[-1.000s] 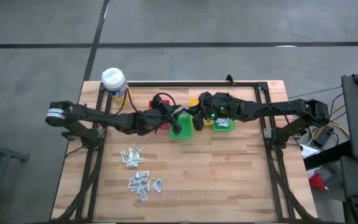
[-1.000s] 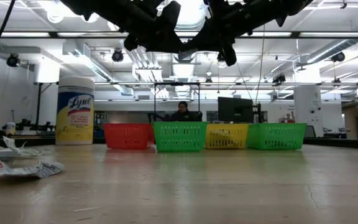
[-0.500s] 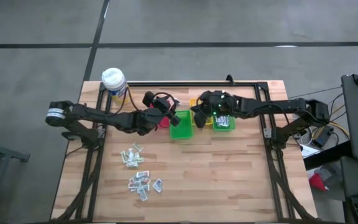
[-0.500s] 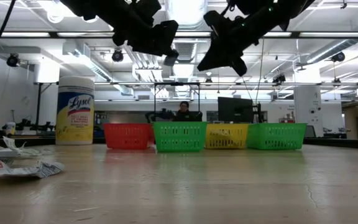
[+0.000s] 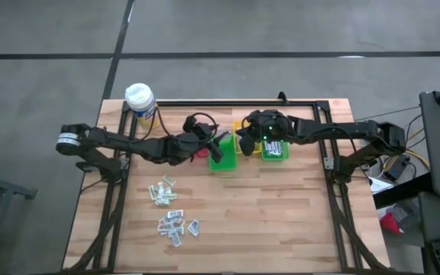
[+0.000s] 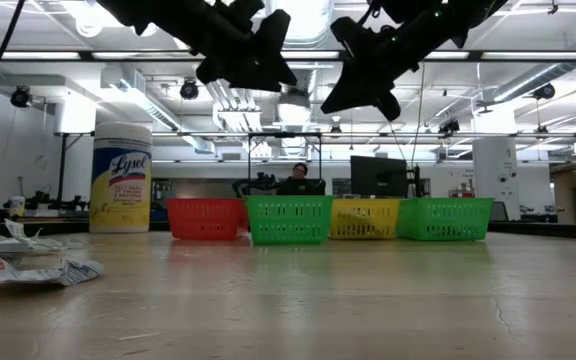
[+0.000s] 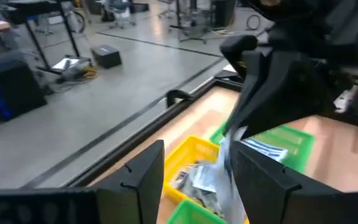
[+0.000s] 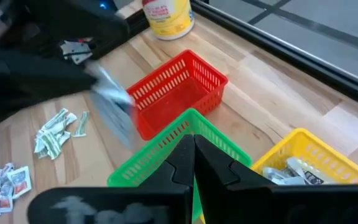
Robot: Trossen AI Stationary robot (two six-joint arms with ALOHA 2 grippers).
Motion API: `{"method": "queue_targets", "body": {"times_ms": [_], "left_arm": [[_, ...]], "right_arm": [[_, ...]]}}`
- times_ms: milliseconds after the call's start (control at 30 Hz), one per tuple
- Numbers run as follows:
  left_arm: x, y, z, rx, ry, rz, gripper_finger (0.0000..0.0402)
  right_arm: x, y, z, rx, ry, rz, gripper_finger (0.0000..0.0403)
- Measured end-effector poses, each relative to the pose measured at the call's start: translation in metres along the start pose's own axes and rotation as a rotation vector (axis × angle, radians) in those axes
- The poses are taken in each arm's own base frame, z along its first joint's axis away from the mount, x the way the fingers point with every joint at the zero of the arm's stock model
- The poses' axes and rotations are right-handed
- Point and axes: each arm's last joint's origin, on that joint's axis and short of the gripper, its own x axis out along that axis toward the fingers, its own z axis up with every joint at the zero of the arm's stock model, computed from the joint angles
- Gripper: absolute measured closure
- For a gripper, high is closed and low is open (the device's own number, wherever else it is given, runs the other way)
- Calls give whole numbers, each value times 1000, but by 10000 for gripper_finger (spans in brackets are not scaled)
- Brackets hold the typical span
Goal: Pick & Place First Aid Supplies
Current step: Put the alcohol pad into the yellow basket
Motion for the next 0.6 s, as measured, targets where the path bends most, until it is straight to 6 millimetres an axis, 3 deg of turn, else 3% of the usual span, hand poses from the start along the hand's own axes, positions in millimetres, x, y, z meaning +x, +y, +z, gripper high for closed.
{"method": "queue_targets", "body": {"times_ms": [333,600], "left_arm": [[20,1,1,-63,-89,-86,221],[17,3,3,-62,-75,-117,221]], "right_arm": [[-36,1,11,21,-37,18,394],[-58,2,8,-10,12,38,394]]}}
